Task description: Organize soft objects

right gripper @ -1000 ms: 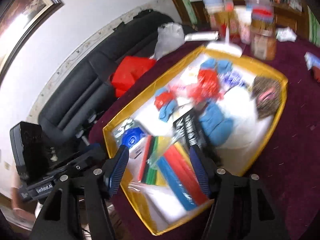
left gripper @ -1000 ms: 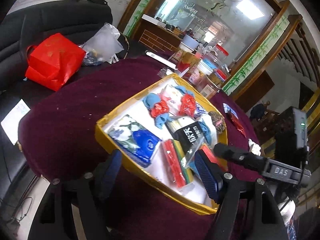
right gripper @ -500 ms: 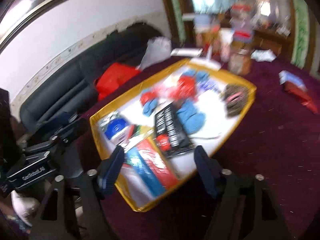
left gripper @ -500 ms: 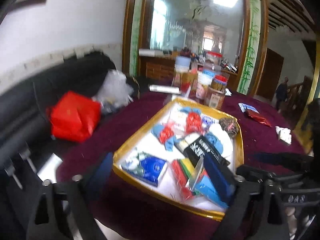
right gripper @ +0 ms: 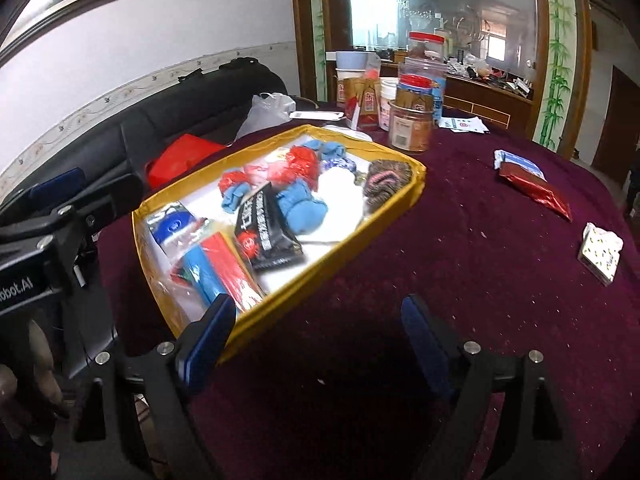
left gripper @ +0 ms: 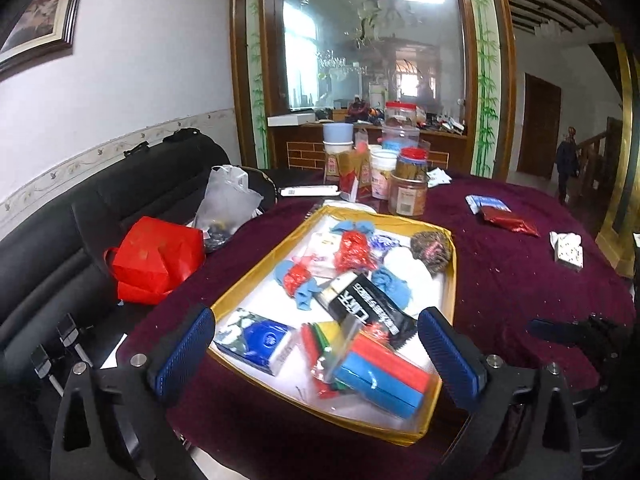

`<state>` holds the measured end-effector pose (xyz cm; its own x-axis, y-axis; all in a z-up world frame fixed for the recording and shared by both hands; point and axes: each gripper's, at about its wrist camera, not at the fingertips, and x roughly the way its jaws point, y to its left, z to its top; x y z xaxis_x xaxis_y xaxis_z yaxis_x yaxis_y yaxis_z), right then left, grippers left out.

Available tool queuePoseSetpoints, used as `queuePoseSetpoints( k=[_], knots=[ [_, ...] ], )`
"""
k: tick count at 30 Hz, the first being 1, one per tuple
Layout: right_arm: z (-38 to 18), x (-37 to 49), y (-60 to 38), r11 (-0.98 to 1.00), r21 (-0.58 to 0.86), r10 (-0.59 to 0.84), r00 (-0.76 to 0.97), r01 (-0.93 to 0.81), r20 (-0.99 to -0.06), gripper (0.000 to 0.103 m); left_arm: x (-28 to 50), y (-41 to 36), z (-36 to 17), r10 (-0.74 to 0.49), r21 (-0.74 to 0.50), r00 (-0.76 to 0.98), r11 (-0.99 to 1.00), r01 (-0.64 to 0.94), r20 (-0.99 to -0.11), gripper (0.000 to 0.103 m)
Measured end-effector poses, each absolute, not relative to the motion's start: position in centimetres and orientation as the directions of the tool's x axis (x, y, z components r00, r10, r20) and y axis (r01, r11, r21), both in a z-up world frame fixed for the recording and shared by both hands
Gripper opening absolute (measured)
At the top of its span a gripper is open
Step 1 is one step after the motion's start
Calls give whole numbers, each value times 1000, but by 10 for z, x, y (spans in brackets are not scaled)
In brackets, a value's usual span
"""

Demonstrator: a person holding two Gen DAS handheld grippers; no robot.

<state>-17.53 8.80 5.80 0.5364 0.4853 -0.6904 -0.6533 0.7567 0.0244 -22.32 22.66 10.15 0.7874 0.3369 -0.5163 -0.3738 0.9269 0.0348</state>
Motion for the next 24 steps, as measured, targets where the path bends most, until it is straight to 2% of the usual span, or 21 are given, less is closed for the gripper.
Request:
queuePoseSetpoints(
  k=[16,24],
  knots=[
    [42,-174,65,781,35,459,534,-624,-710,87,-214,194,98,321,77,777,939,-334,-541,102],
    [38,-175,64,782,33,450,527,-622,-721,87,-221,191,104,331,75,799,937,-341,-502,102]
  ],
)
